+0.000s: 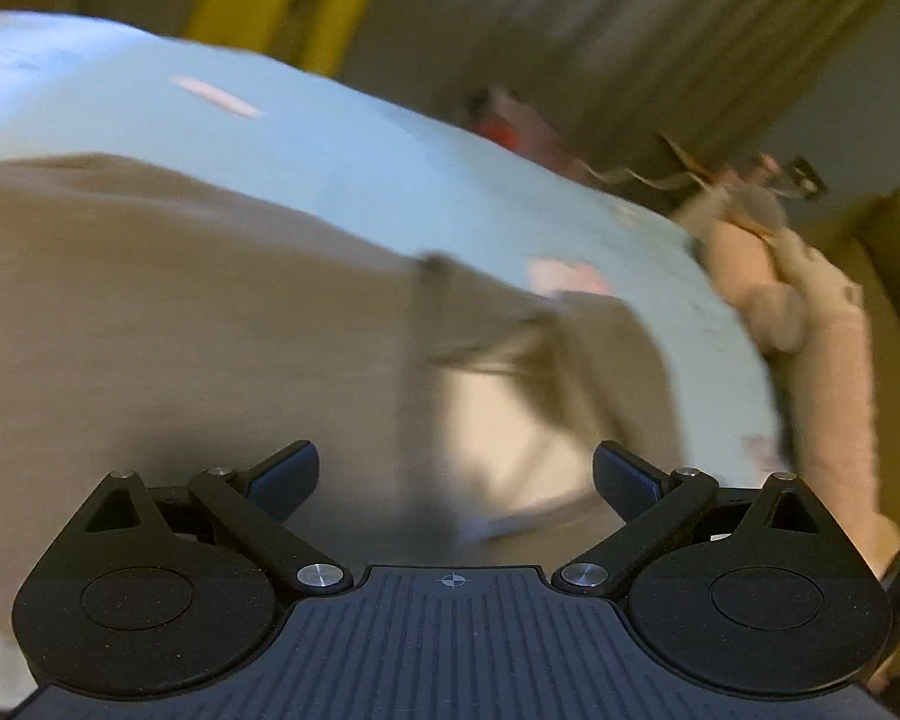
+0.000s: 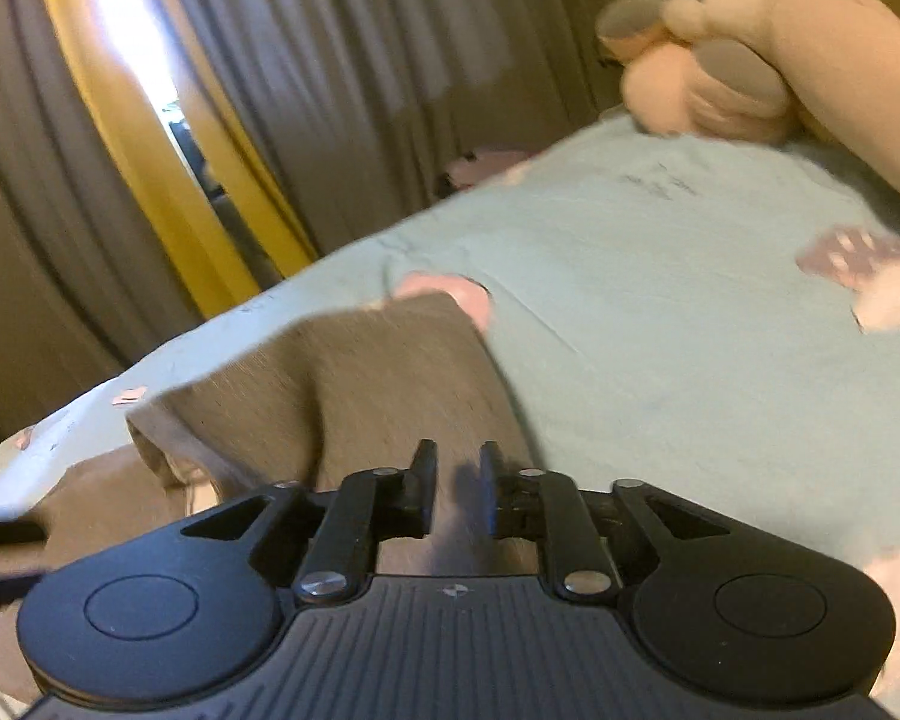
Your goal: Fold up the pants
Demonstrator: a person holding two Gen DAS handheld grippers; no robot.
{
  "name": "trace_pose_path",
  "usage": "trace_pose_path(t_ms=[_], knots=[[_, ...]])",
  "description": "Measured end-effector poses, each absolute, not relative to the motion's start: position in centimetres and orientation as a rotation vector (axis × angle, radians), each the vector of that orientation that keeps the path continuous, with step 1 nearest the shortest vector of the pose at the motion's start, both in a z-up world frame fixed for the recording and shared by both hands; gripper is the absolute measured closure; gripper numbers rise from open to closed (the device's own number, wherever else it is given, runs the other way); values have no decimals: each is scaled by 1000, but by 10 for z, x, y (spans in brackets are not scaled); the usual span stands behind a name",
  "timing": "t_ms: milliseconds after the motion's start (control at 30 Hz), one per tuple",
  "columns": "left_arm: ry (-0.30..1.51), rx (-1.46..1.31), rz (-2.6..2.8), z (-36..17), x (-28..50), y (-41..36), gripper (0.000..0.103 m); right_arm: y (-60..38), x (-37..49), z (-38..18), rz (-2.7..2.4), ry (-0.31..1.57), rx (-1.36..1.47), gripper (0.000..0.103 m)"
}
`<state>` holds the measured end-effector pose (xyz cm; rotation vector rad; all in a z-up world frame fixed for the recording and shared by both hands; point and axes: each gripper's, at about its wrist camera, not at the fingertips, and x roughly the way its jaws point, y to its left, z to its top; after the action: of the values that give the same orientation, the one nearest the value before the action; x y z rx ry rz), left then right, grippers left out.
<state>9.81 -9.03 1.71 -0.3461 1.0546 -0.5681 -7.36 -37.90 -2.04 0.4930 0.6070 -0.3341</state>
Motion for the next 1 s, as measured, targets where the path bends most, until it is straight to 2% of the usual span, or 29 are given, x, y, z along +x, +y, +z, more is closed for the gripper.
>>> trace_pose_path(t_ms=[100,133,167,200,233,267,300,400,500,533,567,633,700,800,867,900,933,967,1000], knots=[[1078,-350,-607,16,121,-122,3,-382,-74,-25,-303,606,553,80],[1107,-340,-614,13,132,-133,12,-382,-77,-25,-300,606,556,77],[1150,-317,-600,9,140,-143,26,-383,-75,-30,-297,607,560,73],[1198,-283,-583,4,148,-153,59,-386,-72,-34,-299,611,568,71],[1246,-244,-569,-2,156,-164,73,-387,-70,-35,-305,616,581,71],[1258,-213,-555,-5,163,-171,78,-390,-70,-38,-313,622,596,71],[1240,-185,-538,-6,168,-172,91,-393,-70,-41,-320,629,613,71],[1109,-76,-428,0,179,-166,96,-400,-71,-47,-323,647,674,68],[1004,116,-168,6,185,-149,94,-403,-71,-50,-318,654,702,64],[991,167,-87,7,185,-142,86,-403,-70,-51,-312,655,700,61],[987,151,-88,10,182,-132,82,-402,-68,-51,-304,657,697,57],[1024,19,-227,17,169,-115,51,-401,-67,-50,-295,656,689,53],[1099,-129,-354,20,146,-104,39,-399,-67,-50,-289,656,680,50],[1133,-227,-517,18,108,-115,38,-400,-68,-49,-292,655,688,49],[1139,-177,-546,7,91,-130,39,-400,-70,-48,-300,653,692,49],[1180,-124,-534,-3,86,-141,48,-400,-70,-47,-304,653,690,48],[1237,-94,-522,-14,82,-146,65,-400,-70,-47,-307,655,685,48],[1265,-73,-516,-23,78,-152,68,-399,-70,-47,-313,657,679,45],[1245,-30,-500,-26,71,-153,78,-399,-70,-47,-320,660,674,44]])
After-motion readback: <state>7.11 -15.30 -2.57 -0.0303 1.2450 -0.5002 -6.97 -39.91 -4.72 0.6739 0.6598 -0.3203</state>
